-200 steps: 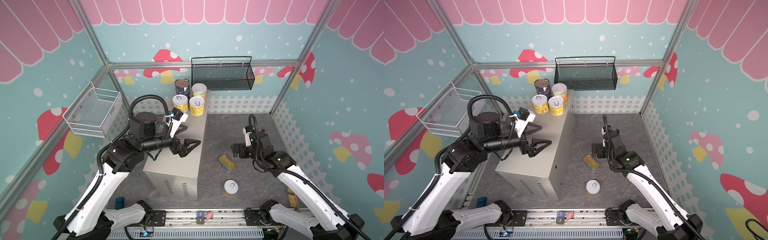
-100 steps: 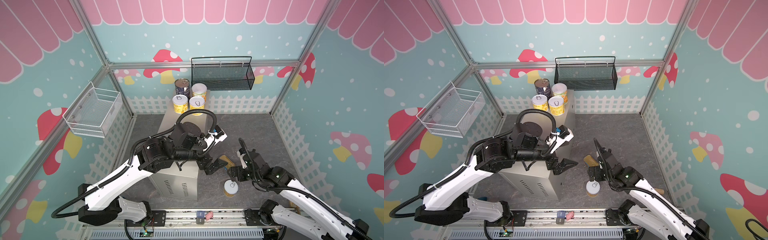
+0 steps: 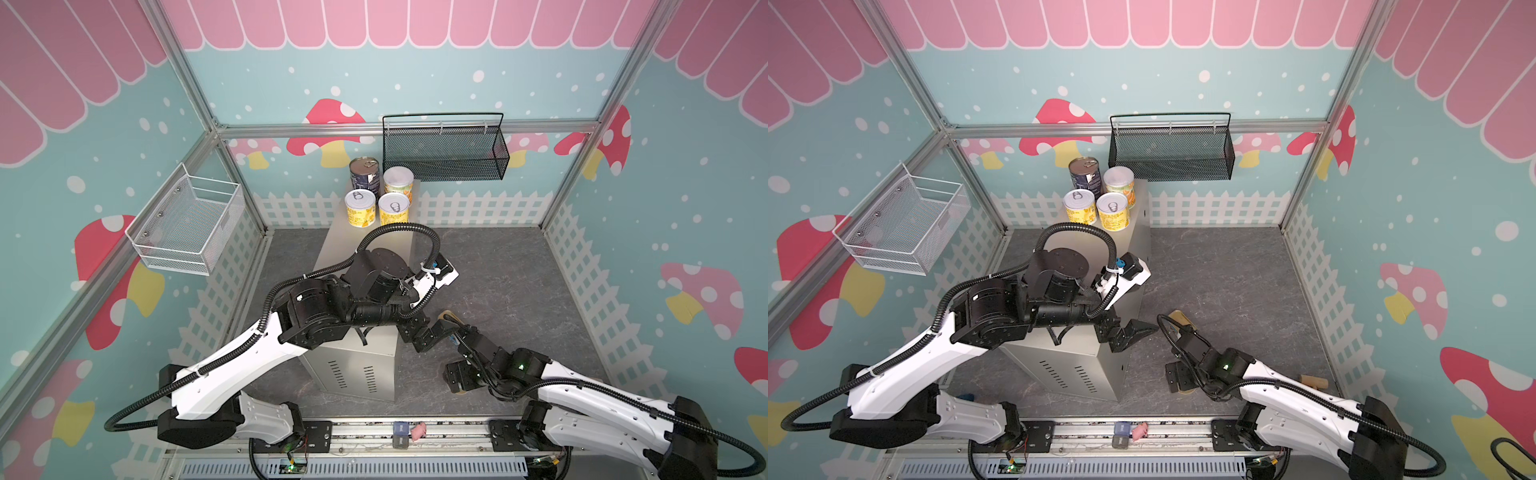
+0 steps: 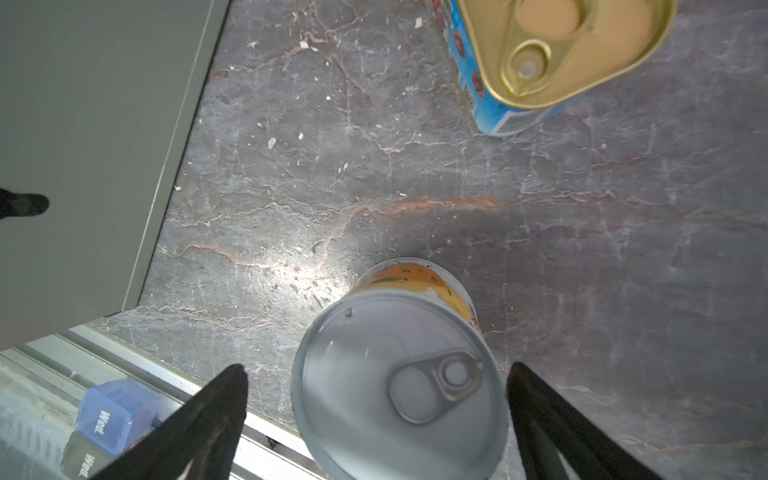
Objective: Place and organize the canned foods onto the counter
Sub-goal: 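Lower the right gripper to the floor can while the left gripper reaches over, then grasp the silver-lidded floor can with the right gripper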
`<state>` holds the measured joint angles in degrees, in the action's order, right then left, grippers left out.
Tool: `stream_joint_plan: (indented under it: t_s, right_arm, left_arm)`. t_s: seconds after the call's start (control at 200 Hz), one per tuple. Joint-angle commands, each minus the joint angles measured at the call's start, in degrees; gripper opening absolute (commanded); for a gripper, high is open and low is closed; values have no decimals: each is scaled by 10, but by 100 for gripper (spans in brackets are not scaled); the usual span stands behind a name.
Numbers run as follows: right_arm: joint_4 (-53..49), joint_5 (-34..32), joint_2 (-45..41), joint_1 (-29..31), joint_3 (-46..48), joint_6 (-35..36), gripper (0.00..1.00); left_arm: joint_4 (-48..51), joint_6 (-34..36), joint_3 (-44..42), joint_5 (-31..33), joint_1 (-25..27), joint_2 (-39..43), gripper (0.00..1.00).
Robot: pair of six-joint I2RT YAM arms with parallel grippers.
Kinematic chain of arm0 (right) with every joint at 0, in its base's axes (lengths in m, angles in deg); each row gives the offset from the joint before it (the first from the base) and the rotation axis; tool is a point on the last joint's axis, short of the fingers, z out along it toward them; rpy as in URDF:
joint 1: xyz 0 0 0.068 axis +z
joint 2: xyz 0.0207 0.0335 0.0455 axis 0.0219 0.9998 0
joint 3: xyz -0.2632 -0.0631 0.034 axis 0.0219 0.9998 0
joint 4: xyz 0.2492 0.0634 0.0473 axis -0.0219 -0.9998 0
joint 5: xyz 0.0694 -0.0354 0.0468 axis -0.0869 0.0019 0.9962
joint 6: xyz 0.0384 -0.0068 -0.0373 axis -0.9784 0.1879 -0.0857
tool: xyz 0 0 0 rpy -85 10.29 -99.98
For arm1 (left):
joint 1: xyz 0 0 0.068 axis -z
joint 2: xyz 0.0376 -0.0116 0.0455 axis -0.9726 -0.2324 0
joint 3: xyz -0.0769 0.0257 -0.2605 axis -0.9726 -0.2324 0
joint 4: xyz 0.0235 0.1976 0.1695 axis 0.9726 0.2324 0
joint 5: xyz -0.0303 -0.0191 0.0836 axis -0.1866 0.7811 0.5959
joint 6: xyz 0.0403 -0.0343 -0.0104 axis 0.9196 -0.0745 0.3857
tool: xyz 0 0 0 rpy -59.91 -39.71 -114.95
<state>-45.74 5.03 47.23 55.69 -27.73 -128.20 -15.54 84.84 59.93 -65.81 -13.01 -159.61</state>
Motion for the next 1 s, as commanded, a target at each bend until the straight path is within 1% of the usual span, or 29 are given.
stream_joint_plan:
  t_s: [0.0,0.15,0.325,0.41,0.52,0.62,0.811,0.911,0.996]
  right_arm:
    - [15,-23,13,11,8,-31,97]
    - [9,-40,36,28,4,-36,96]
    - [3,-54,54,43,0,-47,84]
    - [-11,-70,56,52,-5,-56,82]
    - [-26,-87,62,57,-21,-57,75]
    - [-34,-96,69,59,-43,-50,74]
    - [-31,-108,73,58,-112,5,75]
    - [-38,-127,72,56,-154,36,75]
    - [-39,-124,77,43,-190,71,75]
  left_arm:
    - [23,5,24,-3,5,1,99]
    - [30,10,37,2,6,-9,100]
    - [36,17,54,3,6,-24,99]
    - [36,20,57,5,6,-28,100]
    - [36,24,57,9,6,-33,99]
    - [36,26,57,17,6,-32,99]
    - [33,29,53,30,6,-11,99]
    - [36,31,51,34,6,7,99]
    - [36,33,47,28,7,33,99]
